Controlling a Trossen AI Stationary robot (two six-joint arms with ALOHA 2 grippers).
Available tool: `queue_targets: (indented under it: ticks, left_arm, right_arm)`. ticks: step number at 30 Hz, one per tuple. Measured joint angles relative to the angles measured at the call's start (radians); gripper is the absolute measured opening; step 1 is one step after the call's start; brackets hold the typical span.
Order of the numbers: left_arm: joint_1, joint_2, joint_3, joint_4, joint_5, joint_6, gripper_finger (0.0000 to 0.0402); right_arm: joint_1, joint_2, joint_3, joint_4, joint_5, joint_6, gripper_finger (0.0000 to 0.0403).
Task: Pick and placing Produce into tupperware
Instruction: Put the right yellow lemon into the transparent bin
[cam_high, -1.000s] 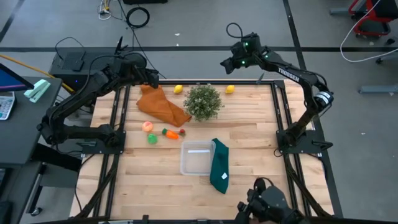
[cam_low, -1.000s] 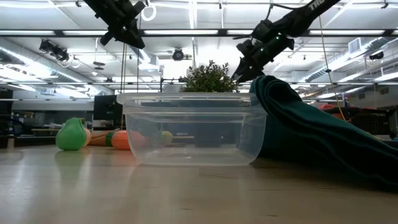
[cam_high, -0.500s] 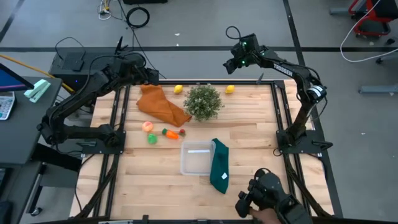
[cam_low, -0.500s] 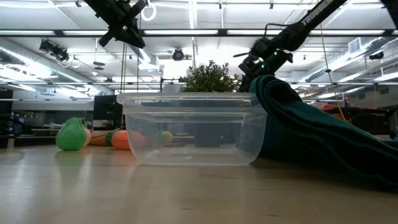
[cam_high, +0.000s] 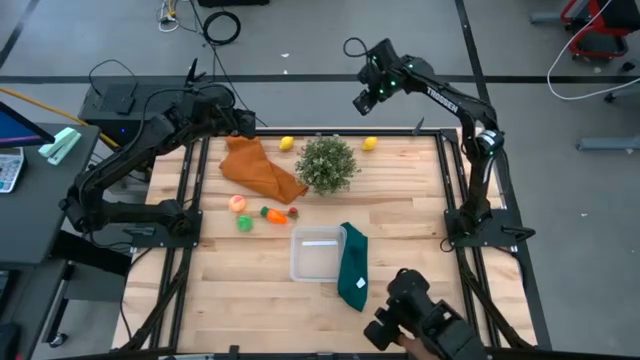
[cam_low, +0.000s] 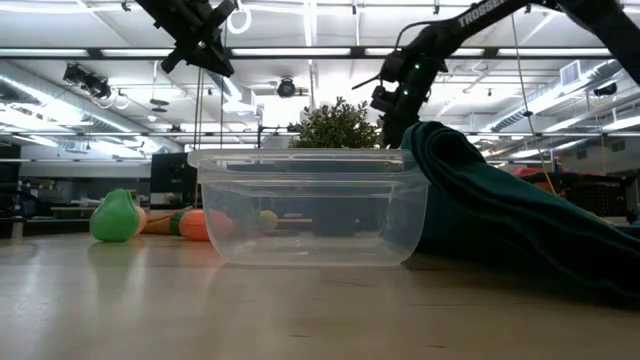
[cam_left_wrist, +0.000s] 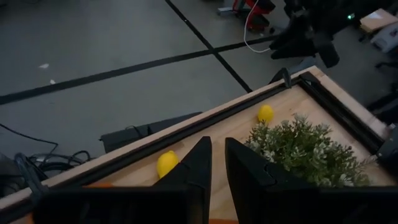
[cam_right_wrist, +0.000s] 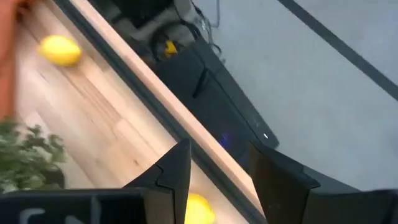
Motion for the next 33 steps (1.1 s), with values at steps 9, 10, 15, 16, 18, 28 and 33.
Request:
queue_targets:
  ticks: [9, 10, 15, 16, 18, 28, 33]
  left_arm:
    - [0.000, 0.000, 0.000, 0.000, 0.000, 0.132, 0.0057]
    - [0.000, 0.000, 0.000, 0.000, 0.000, 0.141, 0.0057]
    - [0.000, 0.000, 0.000, 0.000, 0.000, 0.186, 0.0051]
    - [0.000, 0.000, 0.000, 0.000, 0.000, 0.194, 0.0051]
    - [0.000, 0.000, 0.000, 0.000, 0.000, 0.214, 0.0052]
    - [0.000, 0.000, 0.000, 0.000, 0.000, 0.223, 0.0054]
    - [0.000, 0.000, 0.000, -0.001, 0.000, 0.243, 0.0048]
  right_arm:
    - [0.038, 0.064, 0.007, -0.279, 0.084, -0.251, 0.0134]
    - [0.049, 0.066, 0.007, -0.290, 0.103, -0.304, 0.0137]
    - [0.090, 0.064, 0.007, -0.289, 0.128, -0.576, 0.0165]
    - [0.096, 0.064, 0.007, -0.290, 0.137, -0.625, 0.0173]
    - [0.114, 0.065, 0.007, -0.291, 0.154, -0.694, 0.0192]
    - [0.101, 0.075, -0.083, -0.278, 0.123, -0.696, 0.0270]
    - [0.089, 0.075, -0.179, -0.239, 0.160, -0.731, 0.0283]
